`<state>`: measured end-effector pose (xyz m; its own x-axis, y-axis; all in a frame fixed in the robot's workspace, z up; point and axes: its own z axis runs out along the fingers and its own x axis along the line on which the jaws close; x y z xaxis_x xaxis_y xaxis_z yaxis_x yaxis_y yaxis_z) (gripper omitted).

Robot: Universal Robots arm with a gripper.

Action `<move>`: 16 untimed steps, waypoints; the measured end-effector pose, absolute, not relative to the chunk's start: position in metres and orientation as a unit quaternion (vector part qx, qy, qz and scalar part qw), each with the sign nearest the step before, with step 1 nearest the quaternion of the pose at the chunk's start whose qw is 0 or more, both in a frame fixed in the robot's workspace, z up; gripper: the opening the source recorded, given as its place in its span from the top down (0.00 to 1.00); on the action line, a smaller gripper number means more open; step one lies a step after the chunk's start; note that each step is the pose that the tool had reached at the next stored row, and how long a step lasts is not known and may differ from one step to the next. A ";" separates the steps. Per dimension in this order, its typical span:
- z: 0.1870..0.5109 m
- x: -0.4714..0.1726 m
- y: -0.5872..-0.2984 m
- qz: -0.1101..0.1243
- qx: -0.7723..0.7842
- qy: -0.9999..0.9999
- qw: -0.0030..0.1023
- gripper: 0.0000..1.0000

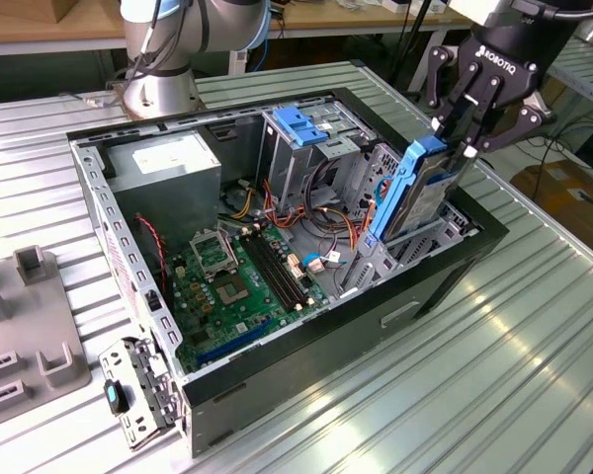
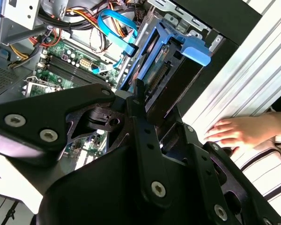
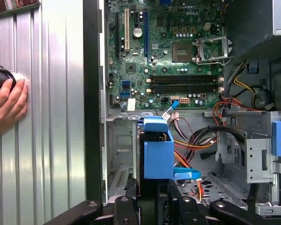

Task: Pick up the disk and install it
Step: 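Insert the disk into the insertion slot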

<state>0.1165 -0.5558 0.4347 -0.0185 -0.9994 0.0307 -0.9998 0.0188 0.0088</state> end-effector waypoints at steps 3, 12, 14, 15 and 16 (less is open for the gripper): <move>0.427 0.116 -0.556 0.008 0.700 -0.714 0.014 0.65; 0.418 0.116 -0.556 0.009 0.700 -0.714 0.015 0.65; 0.418 0.116 -0.556 0.009 0.700 -0.714 0.015 0.65; 0.418 0.116 -0.556 0.009 0.700 -0.714 0.015 0.65; 0.418 0.116 -0.556 0.009 0.700 -0.714 0.015 0.65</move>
